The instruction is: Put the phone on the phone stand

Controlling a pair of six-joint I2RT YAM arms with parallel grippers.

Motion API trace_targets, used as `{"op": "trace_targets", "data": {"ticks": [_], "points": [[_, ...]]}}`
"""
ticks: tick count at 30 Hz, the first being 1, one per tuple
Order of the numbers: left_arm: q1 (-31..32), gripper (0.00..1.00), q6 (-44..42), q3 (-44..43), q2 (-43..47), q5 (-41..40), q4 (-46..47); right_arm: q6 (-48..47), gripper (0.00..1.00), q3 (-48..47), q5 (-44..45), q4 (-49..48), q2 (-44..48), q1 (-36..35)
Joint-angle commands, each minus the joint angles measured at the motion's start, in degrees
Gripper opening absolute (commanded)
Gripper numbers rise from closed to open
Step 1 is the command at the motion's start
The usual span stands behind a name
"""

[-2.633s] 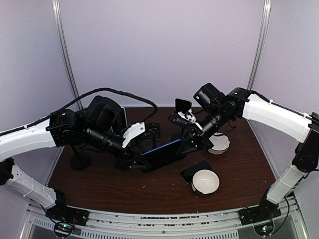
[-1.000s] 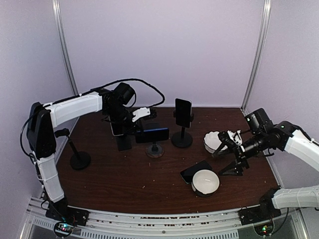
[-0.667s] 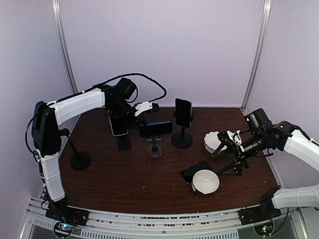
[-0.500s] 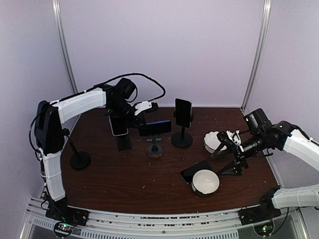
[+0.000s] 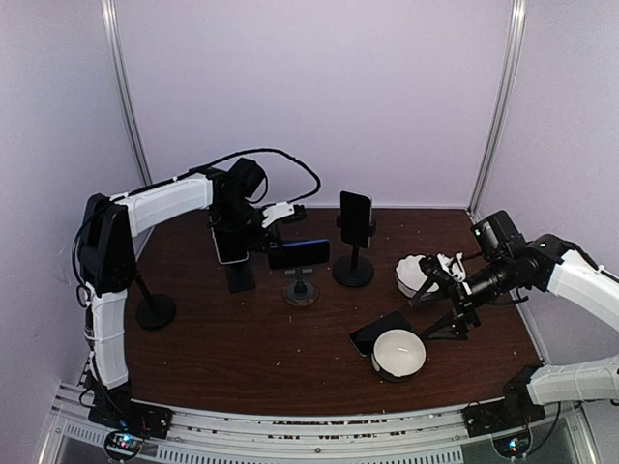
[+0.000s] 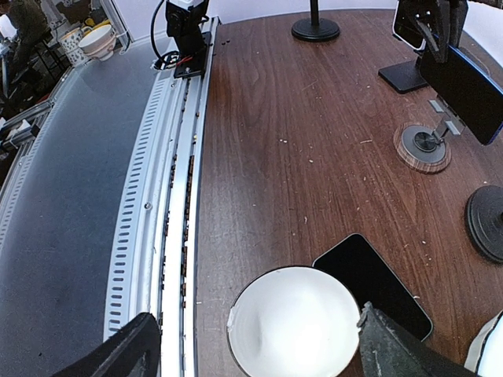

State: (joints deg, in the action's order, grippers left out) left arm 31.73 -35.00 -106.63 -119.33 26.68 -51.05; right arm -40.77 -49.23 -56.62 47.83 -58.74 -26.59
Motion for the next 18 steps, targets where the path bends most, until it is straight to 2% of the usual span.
{"op": "trace_targets", "data": {"ticks": [1,18], "points": [[-0.96,0.0,-1.42,-3.47,-1.33,3.23,0.61,-0.45,0.89,-0.05,0.66,-1.24,-0.41,0.31],[-1.56,0.0,-2.69,-4.3,-3.53,1.27,-0.62,-1.74,0.89,-1.0,-0.33,0.06,-2.94,0.05]]}}
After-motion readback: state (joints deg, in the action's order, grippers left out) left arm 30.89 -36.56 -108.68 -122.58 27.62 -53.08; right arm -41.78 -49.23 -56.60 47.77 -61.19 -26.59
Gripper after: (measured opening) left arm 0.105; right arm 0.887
